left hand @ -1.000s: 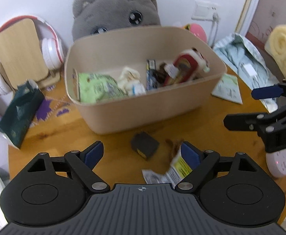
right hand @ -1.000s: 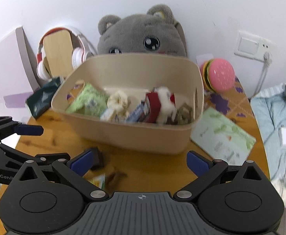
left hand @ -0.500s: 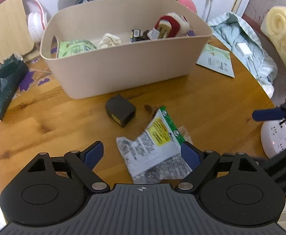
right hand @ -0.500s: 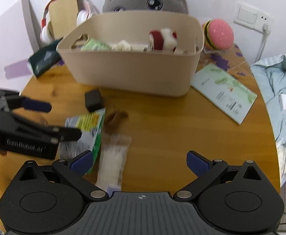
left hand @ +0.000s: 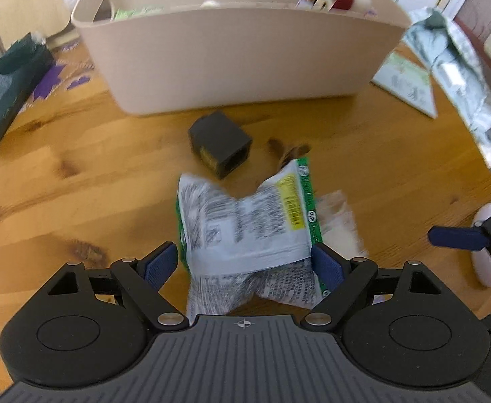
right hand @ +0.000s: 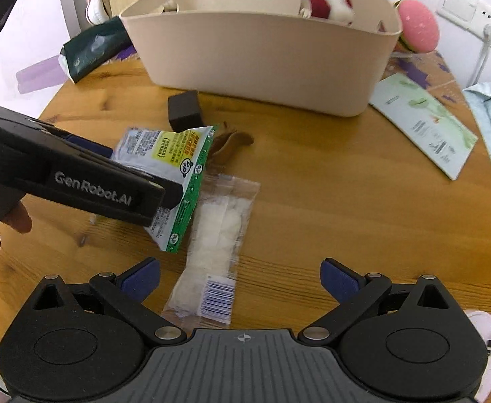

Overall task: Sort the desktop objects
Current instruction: 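Move the left tool to the white snack bag while the right tool reaches the rice packet, then grasp the white snack bag with the left gripper while the right gripper grasps the rice packet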

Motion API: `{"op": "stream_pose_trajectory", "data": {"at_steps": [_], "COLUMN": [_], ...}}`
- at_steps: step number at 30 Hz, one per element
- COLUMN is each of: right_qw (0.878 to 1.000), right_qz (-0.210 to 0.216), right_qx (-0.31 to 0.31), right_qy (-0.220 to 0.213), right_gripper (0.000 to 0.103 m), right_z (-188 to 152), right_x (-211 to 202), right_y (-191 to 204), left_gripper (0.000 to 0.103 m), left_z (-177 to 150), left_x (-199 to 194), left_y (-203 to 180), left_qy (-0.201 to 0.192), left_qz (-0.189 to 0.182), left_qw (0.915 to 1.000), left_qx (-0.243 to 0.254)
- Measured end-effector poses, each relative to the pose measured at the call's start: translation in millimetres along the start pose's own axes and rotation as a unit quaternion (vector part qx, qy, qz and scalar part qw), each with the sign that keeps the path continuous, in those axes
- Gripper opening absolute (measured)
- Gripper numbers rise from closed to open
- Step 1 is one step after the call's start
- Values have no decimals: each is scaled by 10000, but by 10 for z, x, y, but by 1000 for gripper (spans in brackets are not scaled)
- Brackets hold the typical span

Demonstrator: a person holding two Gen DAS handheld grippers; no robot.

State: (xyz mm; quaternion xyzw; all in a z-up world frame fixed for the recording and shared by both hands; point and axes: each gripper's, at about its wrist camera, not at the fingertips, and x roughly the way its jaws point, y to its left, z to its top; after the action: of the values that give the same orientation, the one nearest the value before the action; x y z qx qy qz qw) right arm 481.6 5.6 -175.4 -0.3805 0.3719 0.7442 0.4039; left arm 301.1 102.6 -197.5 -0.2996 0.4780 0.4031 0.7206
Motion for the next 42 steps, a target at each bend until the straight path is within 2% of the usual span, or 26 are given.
{"op": "stream_pose_trajectory", "data": {"at_steps": [10, 18, 20, 23, 27, 33, 36, 39, 42], "right_qw": [9996, 9991, 9990, 9989, 9988, 9985, 9984, 9983, 9983], "right_qz": [-175, -257, -286, -291, -298, -321, -337, -342, -340], "right_qx": [-98, -150, -173, -229, -285, -353, -363, -360, -349], "right_qy": [181, 296, 313, 295, 268, 254, 257, 303, 320], "right_gripper": [103, 100, 94, 94, 93, 94, 94, 99, 102], "right_z": [108, 87, 72, 69, 90, 109, 119, 134, 138], "right_x": [270, 344, 365, 371, 380, 395, 404, 420, 433], "right_y": [89, 78, 73, 74, 77, 86, 83, 75, 83], "left_gripper": [88, 88, 88, 88, 88, 90, 90, 92, 94], "left_z": [-40, -63, -85, -99, -99, -54, -33, -11, 48], "left_x": [149, 122, 121, 85, 61, 139, 131, 86, 94], "left_y": [203, 151, 123, 99, 86, 139, 131, 130, 160], "left_qy": [127, -139, -215, -389, -528, -546, -668, -817, -849], "left_qz": [158, 482, 654, 994, 1235, 1367, 1508, 1590, 1459], "left_qw": [9997, 9976, 9952, 9890, 9806, 9748, 9684, 9634, 9652], "left_qx": [-98, 487, 703, 1028, 1427, 1674, 1872, 1998, 1995]}}
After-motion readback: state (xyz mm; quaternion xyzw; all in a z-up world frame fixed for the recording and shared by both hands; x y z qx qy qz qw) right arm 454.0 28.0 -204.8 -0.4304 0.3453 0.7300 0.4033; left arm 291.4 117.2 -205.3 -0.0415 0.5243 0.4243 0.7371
